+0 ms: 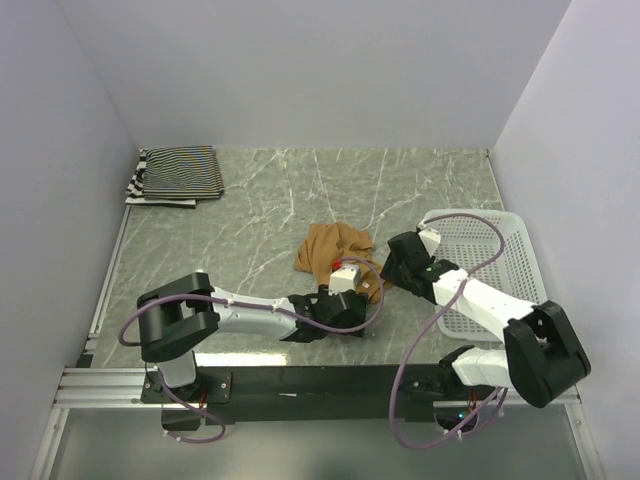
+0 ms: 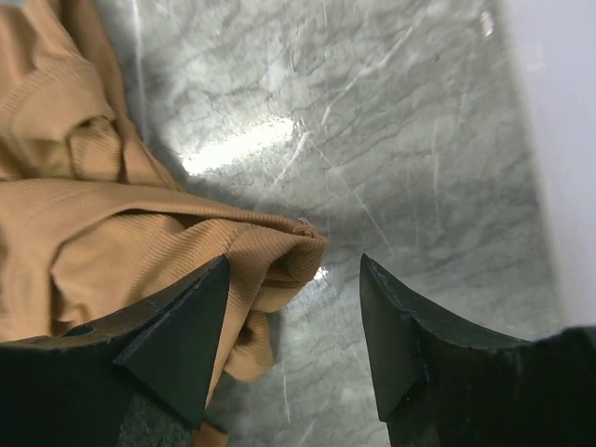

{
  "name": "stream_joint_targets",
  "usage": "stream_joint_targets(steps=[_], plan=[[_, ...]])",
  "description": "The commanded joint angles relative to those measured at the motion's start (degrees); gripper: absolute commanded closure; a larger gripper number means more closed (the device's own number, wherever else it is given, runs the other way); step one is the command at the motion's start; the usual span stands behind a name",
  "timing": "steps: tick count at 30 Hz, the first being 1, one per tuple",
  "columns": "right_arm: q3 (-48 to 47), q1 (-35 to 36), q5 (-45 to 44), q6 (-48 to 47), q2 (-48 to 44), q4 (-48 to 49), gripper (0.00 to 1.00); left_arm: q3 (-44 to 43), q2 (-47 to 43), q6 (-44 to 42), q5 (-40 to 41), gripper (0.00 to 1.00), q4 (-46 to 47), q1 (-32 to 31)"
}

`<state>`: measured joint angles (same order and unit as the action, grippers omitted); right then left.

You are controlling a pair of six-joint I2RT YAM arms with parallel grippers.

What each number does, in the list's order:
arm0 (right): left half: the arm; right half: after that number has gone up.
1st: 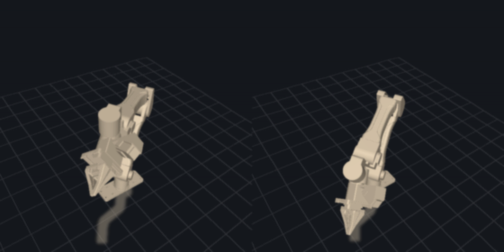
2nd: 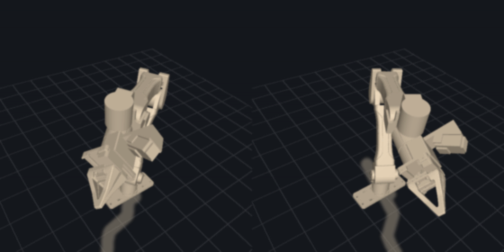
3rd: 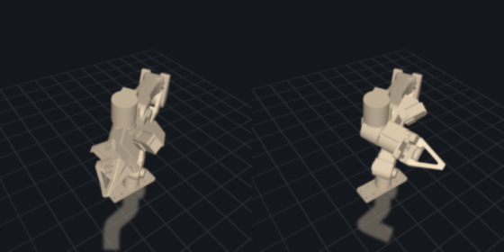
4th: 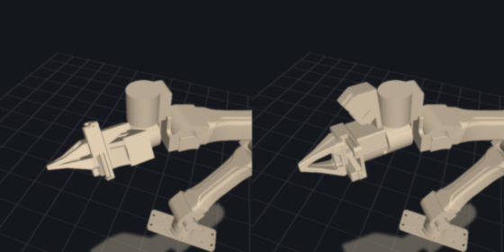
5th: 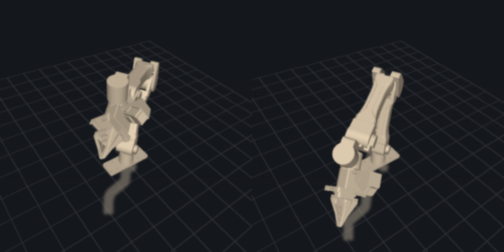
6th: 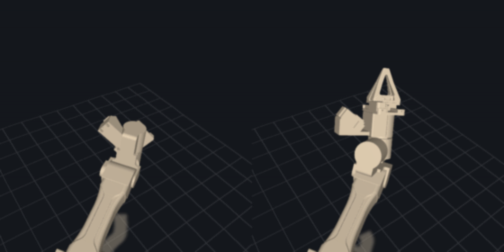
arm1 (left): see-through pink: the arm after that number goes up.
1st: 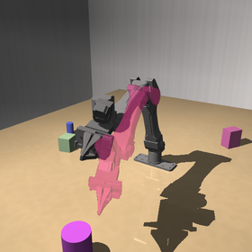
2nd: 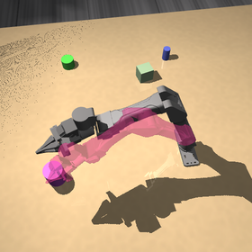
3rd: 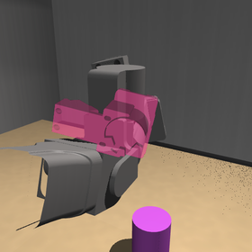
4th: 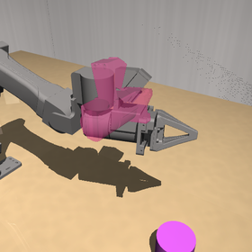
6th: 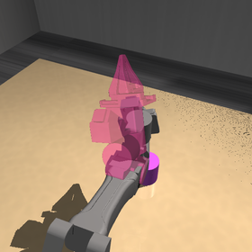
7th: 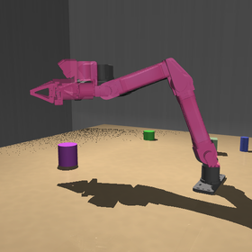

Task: Fold and stack the tank tops
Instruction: Flatten the tank top out

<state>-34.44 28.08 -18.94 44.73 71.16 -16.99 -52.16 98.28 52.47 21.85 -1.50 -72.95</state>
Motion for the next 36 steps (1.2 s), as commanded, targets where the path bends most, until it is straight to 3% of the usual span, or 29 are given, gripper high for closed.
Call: stream_joint_targets(steps=[1, 7, 10, 11, 13, 14, 15, 20, 24, 30, 36], plan=[[-1.8, -0.2, 0.5, 0.8, 2.3, 2.8, 0.36, -2.6, 1.1, 1.7, 7.2, 0.27, -3.3, -0.2], [-1.0, -0.1, 1.4, 1.8, 5.9, 5.1, 0.43, -4.6, 3.1, 0.8, 9.1, 0.39, -4.8, -0.2], [-1.3, -0.1, 1.4, 1.6, 6.3, 5.9, 0.6, -5.1, 3.0, 0.6, 10.8, 0.58, -5.9, -0.2], [-1.4, -0.1, 0.8, 1.6, 6.2, 5.7, 0.72, -5.3, 2.8, 0.4, 11.2, 0.62, -6.1, -0.1], [-2.2, -0.1, 0.1, 1.3, 5.3, 5.0, 0.87, -6.2, 1.7, 0.1, 12.2, 0.73, -8.2, 0.0], [-2.6, -0.1, -0.3, 1.2, 4.8, 3.9, 1.0, -6.6, 1.0, -0.1, 12.9, 0.89, -9.4, -0.1], [-3.6, -0.1, -1.1, 0.7, 4.1, 3.2, 1.0, -7.2, 0.2, -0.2, 14.9, 0.98, -10.8, 0.0], [-8.4, 0.4, -4.7, -3.4, -5.8, -4.1, 1.0, -9.3, -13.6, -2.2, 21.6, 0.99, -20.9, 0.0], [-16.3, 3.6, -5.7, -9.9, -17.2, -8.0, 1.0, -12.7, -25.6, -9.5, 23.9, 0.99, -24.0, -0.1], [-29.8, 6.7, -0.1, -20.6, -28.7, -9.0, 1.0, -22.7, -40.6, -24.8, 19.0, 0.99, -22.1, -0.4], [-47.7, 6.8, 9.1, -25.4, -29.5, -12.6, 1.0, -33.2, -44.8, -36.0, 8.7, 0.99, -18.5, -0.4]])
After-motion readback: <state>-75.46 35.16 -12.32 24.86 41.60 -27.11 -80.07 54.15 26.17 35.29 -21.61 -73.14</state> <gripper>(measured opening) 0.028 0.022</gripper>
